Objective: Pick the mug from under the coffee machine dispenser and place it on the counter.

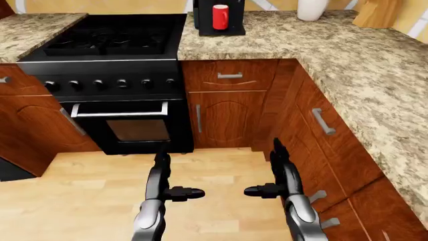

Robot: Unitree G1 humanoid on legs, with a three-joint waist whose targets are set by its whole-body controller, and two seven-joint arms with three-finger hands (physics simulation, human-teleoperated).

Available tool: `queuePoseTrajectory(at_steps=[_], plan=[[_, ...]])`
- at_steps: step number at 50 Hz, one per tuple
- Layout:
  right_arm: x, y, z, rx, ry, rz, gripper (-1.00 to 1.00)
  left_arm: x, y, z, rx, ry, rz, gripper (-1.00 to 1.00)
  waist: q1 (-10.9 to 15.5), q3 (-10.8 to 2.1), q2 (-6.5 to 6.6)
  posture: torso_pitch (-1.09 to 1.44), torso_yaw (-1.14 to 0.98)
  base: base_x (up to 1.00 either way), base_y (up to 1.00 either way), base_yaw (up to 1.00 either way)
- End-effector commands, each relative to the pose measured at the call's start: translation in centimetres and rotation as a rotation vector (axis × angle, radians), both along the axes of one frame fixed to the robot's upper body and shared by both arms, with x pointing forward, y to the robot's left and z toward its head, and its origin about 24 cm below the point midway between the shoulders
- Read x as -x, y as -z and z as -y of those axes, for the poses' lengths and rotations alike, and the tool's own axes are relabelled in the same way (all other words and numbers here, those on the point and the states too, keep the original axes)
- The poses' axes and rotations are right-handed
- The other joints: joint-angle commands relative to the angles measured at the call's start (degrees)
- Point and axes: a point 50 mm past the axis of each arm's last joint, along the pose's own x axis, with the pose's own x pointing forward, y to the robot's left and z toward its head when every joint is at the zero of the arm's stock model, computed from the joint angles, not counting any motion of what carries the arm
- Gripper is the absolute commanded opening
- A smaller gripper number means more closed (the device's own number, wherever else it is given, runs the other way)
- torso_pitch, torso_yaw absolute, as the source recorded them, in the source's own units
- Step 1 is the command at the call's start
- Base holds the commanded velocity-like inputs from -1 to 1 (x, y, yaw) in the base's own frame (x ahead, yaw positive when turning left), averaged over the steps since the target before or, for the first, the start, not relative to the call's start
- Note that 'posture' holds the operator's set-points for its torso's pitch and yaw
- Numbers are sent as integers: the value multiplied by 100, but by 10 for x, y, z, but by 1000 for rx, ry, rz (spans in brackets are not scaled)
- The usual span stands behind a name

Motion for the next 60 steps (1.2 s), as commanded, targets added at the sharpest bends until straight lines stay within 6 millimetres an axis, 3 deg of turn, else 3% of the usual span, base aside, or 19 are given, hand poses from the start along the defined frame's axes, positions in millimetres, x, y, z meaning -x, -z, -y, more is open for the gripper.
queuePoseTrajectory(at_steps=[1,3,5,7,8,14,23,27,38,50,60], plan=[[-10,-37,-1,25,-11,187,100,-11,-41,-1,6,11,191,100,-12,-5,-45,0,0,0,0,0],[-11,-40,-1,29,-18,193,100,-11,-44,-1,11,14,199,100,42,-362,-4,0,0,0,0,0],[-10,-41,-1,36,-26,200,100,-11,-48,-1,13,21,209,100,29,-103,-42,0,0,0,0,0],[-11,-44,0,42,-25,211,100,-11,-52,-2,-8,22,224,100,39,-389,-44,0,0,0,0,0],[-12,-47,1,39,-23,215,100,-11,-55,-3,-10,20,233,100,42,-421,-42,0,0,0,0,0],[-17,-61,6,44,-16,256,100,-12,-75,-6,-28,13,285,100,42,-469,-23,0,0,0,0,0],[-21,-110,13,75,-18,391,100,-10,-121,-11,-58,-2,385,100,44,-527,-18,0,0,0,0,0],[-23,-120,16,86,-17,422,100,-8,-139,-13,-79,-5,422,100,38,-526,-19,0,0,0,0,0],[-24,-182,30,88,2,544,100,-3,-189,-27,-124,-43,529,100,41,-451,-17,0,0,0,0,0],[-22,-250,64,94,92,667,100,6,-239,-50,-182,-111,639,100,56,-363,-31,0,0,0,0,0],[-28,-266,93,118,169,686,100,8,-250,-73,-193,-176,660,100,49,-308,-38,0,0,0,0,0]])
